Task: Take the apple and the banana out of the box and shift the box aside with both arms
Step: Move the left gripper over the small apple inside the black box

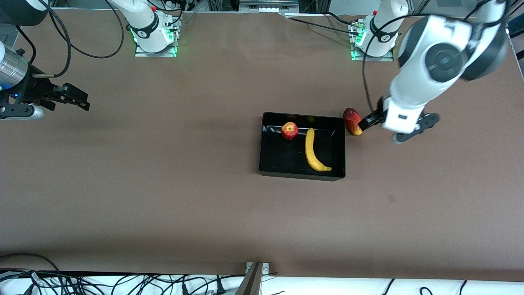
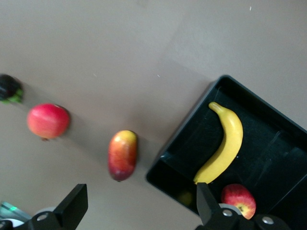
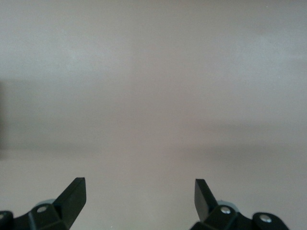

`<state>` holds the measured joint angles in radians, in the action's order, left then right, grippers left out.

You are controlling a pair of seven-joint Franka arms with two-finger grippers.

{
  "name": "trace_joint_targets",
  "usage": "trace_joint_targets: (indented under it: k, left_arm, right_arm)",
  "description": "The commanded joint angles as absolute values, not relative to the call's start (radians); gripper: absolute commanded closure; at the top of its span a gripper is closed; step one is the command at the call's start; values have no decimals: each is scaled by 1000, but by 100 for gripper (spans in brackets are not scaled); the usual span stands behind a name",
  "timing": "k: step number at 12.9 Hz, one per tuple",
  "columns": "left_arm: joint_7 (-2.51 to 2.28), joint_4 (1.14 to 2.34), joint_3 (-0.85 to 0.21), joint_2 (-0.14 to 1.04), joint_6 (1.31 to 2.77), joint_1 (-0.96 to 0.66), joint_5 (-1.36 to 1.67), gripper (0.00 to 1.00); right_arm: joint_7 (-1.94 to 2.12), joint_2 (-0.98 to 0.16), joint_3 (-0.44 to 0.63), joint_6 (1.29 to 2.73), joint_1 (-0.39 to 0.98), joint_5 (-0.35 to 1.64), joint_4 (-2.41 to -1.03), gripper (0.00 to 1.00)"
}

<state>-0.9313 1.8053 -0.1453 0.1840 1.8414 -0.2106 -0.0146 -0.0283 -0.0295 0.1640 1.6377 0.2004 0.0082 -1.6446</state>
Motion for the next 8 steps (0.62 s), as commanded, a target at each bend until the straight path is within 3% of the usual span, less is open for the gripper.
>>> trace_joint_targets:
  k: [1,5,8]
  left_arm:
    - [-1035,1779,-143,305,1908,-285,-29,0]
    - [-1068,1668,-143,497,1940,-391,-15,0]
    - [-1075,1667,-144,544,2026,-436,26,0]
  right_arm:
    - [-34,-35,152,1634,189,-5,-1628,0]
    - [-34,-35,152,1634,187,-5,-1628,0]
    - [-34,-35,152,1634,187,-5,-1628,0]
